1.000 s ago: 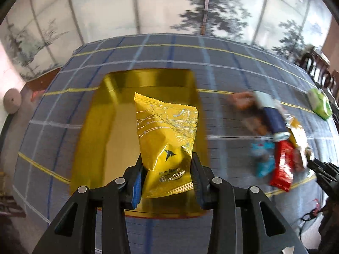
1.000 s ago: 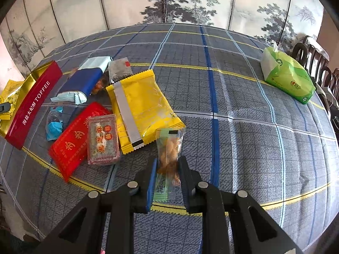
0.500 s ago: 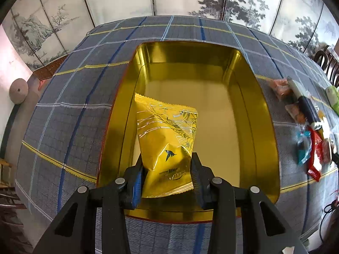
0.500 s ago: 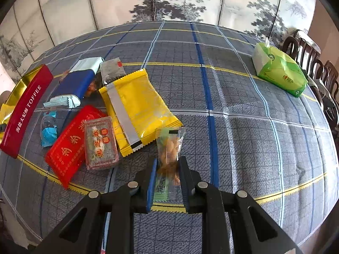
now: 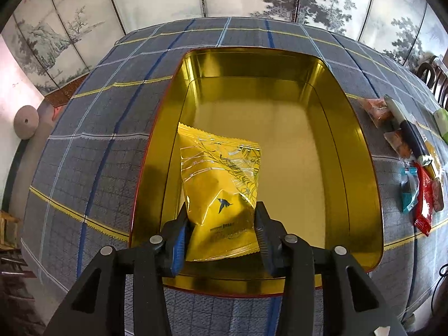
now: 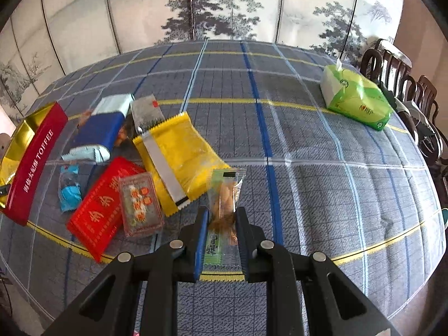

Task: Organize snacks
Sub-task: 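Carry the yellow bag into the gold tin and open the left gripper, then carry the cookie packet into the gold tin and open the right gripper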

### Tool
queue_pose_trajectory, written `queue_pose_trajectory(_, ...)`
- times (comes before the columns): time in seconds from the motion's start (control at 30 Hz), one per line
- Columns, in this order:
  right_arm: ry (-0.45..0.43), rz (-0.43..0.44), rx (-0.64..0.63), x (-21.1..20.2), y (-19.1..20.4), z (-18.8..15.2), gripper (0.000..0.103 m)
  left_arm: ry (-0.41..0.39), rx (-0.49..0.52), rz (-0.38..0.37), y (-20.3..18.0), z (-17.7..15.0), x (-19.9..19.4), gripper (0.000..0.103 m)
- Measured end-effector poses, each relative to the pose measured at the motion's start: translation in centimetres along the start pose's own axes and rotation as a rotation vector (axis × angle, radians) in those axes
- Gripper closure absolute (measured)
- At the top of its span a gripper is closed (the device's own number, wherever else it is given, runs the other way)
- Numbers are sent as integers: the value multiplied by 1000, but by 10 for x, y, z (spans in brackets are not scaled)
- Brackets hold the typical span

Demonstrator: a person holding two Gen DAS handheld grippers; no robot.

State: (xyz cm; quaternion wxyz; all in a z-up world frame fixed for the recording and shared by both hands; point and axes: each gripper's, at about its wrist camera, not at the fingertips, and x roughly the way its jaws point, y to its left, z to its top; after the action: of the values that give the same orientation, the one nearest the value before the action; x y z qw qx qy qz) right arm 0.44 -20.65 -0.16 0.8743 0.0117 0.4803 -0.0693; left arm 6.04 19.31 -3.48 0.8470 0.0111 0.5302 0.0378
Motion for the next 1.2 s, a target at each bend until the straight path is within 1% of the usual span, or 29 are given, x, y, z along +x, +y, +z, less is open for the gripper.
queue_pose_trajectory(0.03, -7, 0, 3, -2, 0, 1, 83, -1, 3, 5, 0, 0, 0, 58)
queue_pose_trajectory(0.2, -34, 11, 14, -12, -1, 9, 83, -13, 20, 9, -3, 0, -2, 54)
queue_pose_trajectory(0.33, -57, 38, 1, -21, 8, 16, 83, -24, 31, 17, -7, 1, -6, 53)
queue_pose_trajectory(0.47, -78, 72, -25, -27, 25, 23, 83, -46, 42, 28, -10, 1, -12, 51)
queue_pose_trajectory(0.5, -96, 45, -41, -28, 30, 25, 83, -54, 42, 31, -11, 1, -15, 49)
queue_pose_trajectory(0.73, -112, 108, -119, -33, 74, 33, 83, -117, 35, 56, -8, 0, -39, 42)
queue_pose_trajectory(0.87, -109, 163, -171, -35, 105, 37, 83, -135, -4, 52, 3, -1, -49, 38)
queue_pose_trajectory(0.9, -102, 185, -180, -34, 113, 38, 83, -134, -23, 46, 8, -3, -52, 36)
queue_pose_trajectory(0.97, -98, 208, -206, -35, 127, 40, 83, -136, -56, 43, 15, -6, -56, 33)
queue_pose_trajectory(1.03, -101, 228, -236, -36, 142, 43, 83, -142, -92, 46, 25, -10, -61, 28)
queue_pose_trajectory(1.2, -106, 292, -297, -41, 182, 48, 83, -146, -150, 66, 44, -20, -68, 25)
